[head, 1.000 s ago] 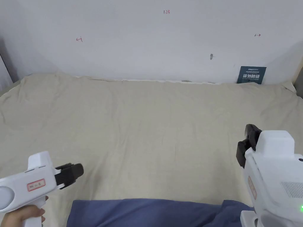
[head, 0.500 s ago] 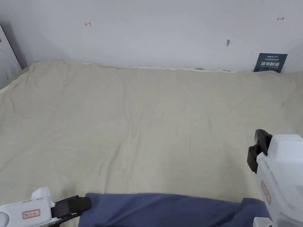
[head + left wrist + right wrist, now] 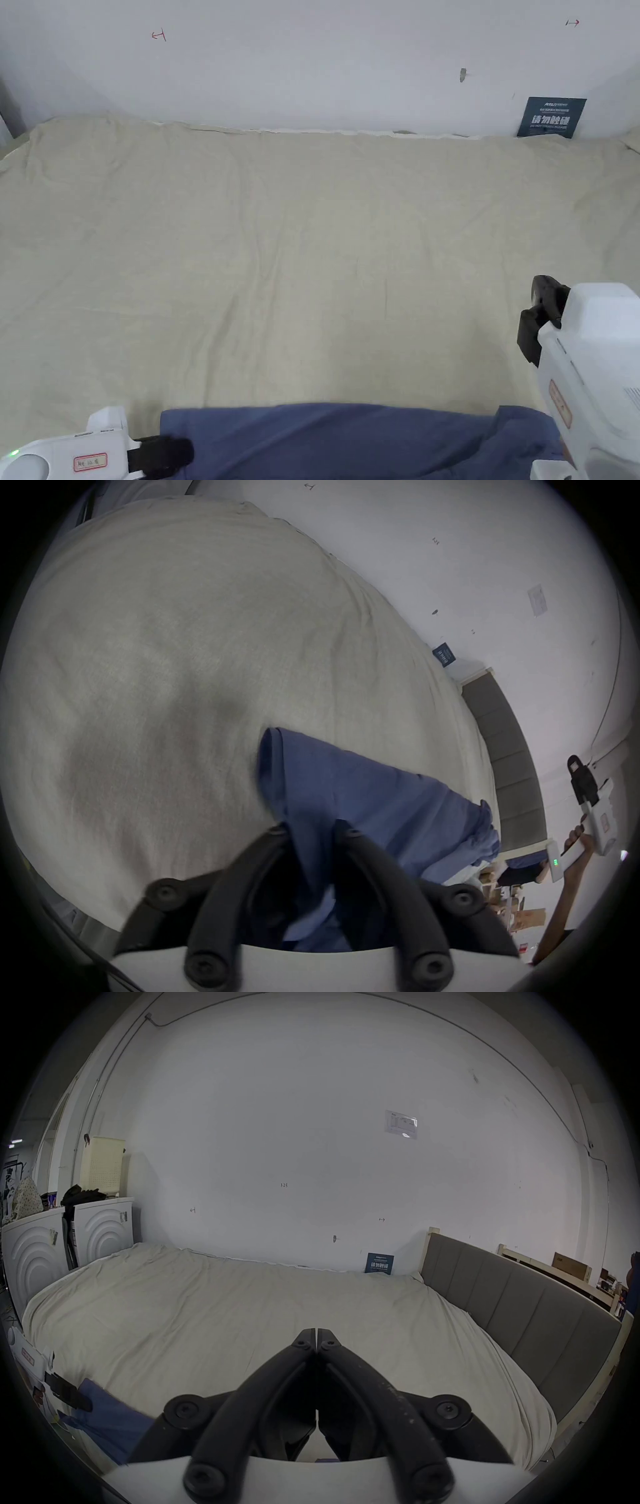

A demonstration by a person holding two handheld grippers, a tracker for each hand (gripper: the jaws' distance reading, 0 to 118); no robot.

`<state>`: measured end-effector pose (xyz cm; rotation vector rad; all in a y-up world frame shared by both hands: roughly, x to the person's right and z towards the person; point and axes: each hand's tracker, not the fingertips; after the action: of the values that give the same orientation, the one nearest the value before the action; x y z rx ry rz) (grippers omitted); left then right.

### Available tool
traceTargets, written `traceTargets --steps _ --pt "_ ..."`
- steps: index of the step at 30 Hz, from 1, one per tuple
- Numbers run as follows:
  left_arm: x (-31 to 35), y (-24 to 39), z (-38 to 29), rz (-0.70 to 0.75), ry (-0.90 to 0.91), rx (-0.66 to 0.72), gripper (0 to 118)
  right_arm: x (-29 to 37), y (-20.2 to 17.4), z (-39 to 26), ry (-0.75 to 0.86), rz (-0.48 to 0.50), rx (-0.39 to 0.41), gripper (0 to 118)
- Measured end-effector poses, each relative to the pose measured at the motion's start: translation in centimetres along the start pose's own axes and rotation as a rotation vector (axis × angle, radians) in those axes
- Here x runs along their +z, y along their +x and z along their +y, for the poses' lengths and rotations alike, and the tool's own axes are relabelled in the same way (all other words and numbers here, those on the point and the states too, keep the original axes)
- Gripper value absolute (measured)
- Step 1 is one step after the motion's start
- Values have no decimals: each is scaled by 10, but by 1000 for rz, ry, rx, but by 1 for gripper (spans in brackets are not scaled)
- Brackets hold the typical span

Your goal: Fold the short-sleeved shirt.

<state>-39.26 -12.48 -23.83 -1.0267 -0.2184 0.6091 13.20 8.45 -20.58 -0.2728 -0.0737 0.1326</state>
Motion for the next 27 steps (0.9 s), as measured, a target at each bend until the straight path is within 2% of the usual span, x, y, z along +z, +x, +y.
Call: traceTargets --steps 4,11,12,17,20,24,27 --pt "1 9 -2 27 29 -48 9 2 4 0 -2 -5 -13 1" --pt "54 50 17 45 93 -110 8 5 9 7 20 3 -26 1" --pt "60 49 22 111 117 -154 8 6 9 9 27 4 -25 1" --pt "84 24 37 247 124 -99 8 12 14 11 47 10 -30 1" --pt "91 27 34 277 102 -86 8 14 19 11 48 9 -36 1" --pt "83 62 27 263 97 -122 8 19 25 10 51 4 -44 1" --pt "73 119 12 196 53 -198 8 23 28 10 54 6 -49 1"
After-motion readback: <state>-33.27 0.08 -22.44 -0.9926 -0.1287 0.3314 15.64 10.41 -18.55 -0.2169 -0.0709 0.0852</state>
